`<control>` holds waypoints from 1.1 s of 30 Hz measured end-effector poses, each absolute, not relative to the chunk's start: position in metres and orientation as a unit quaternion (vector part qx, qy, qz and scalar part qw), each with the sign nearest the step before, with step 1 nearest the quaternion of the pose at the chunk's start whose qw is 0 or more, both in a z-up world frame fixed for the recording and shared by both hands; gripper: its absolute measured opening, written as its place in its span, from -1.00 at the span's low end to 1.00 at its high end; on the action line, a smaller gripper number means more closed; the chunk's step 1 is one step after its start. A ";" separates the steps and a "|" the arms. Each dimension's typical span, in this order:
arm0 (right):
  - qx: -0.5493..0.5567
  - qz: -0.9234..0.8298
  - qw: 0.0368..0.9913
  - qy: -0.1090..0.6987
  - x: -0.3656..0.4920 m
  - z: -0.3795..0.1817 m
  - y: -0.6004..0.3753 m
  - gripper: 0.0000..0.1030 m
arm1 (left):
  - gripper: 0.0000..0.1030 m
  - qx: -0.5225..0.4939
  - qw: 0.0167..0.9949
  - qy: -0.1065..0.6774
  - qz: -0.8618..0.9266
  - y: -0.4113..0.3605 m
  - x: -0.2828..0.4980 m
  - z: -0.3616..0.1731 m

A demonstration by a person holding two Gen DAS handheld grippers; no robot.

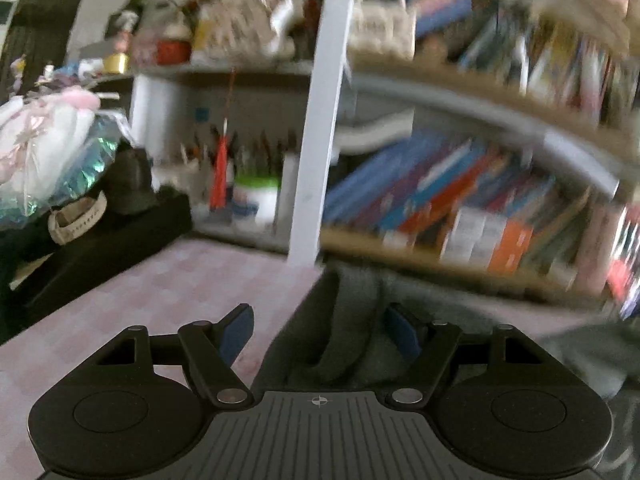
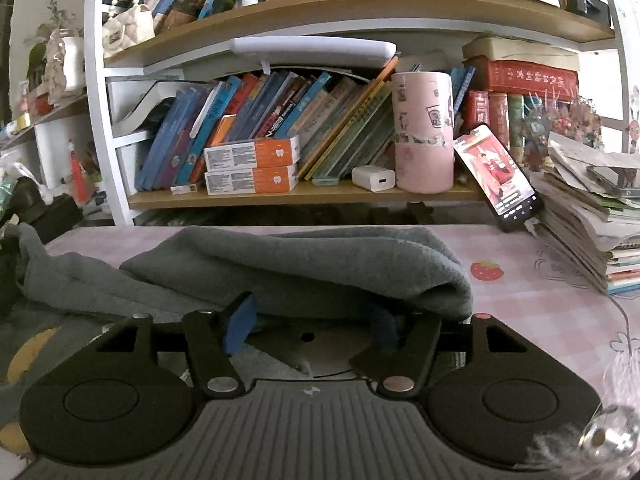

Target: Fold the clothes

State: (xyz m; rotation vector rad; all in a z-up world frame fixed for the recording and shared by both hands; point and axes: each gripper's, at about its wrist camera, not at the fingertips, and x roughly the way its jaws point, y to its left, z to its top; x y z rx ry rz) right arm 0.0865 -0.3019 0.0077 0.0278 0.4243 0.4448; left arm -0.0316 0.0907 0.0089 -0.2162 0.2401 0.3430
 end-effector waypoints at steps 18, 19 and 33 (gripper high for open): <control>0.092 0.130 0.966 0.204 0.103 0.004 -0.344 0.18 | 0.52 -0.122 0.972 0.142 0.140 0.092 -0.026 -0.008; 0.101 0.133 0.964 0.206 0.104 0.004 -0.345 0.19 | 0.52 -0.118 0.973 0.143 0.140 0.091 -0.026 -0.008; 0.201 0.126 0.951 0.199 0.104 0.003 -0.365 0.33 | -0.72 -0.143 0.970 0.148 0.128 0.102 -0.027 -0.012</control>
